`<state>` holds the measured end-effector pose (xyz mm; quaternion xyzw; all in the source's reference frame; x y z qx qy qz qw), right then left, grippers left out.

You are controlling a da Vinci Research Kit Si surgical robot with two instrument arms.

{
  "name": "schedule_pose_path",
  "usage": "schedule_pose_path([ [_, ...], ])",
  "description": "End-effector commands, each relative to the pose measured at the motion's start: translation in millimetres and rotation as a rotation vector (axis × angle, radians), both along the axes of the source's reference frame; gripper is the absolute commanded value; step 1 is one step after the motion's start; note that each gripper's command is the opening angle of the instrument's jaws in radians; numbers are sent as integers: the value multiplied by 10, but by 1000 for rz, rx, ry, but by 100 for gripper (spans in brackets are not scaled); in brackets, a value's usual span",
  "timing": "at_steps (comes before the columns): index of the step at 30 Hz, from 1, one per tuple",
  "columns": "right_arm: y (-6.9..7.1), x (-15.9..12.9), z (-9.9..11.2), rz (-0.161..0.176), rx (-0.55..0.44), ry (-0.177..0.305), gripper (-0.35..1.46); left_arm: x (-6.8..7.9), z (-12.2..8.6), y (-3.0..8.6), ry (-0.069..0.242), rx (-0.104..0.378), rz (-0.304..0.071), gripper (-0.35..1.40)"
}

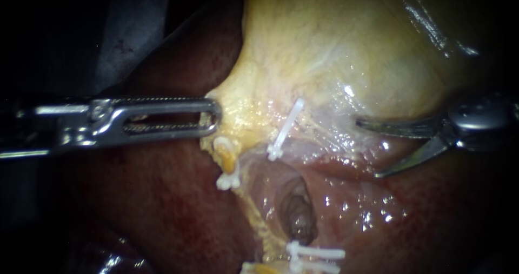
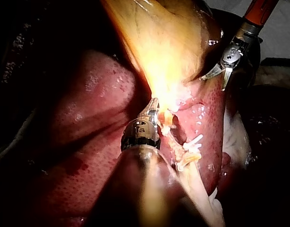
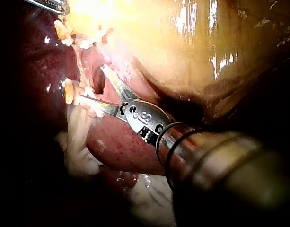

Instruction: Go back from the cut right tube

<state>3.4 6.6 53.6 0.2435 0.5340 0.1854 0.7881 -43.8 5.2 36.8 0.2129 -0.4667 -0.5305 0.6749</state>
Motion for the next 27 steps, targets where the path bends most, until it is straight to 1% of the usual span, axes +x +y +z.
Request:
schedule_pose_path([
  [1,0,0,1,-2,-5,1,86,0,1,0,1,0,0,-35],
  [6,-1,0,1,-3,-6,1,86,-6,9,-2,4,-5,-3,-35],
  [9,-1,0,1,-3,-6,1,86,-16,20,-7,4,-9,0,-35],
  [15,-1,0,2,-3,-6,1,86,-44,38,-19,-8,-15,16,-35],
  [19,-1,-1,2,-3,-7,1,86,-57,40,-24,-11,-14,26,-35],
  [21,-1,-2,2,-4,-7,2,84,-61,39,-26,-14,-13,29,-35],
  [23,-1,-2,2,-4,-7,2,84,-63,38,-27,-14,-13,29,-35],
  [27,-1,-2,2,-4,-7,2,84,-65,37,-27,-16,-12,31,-35],
])
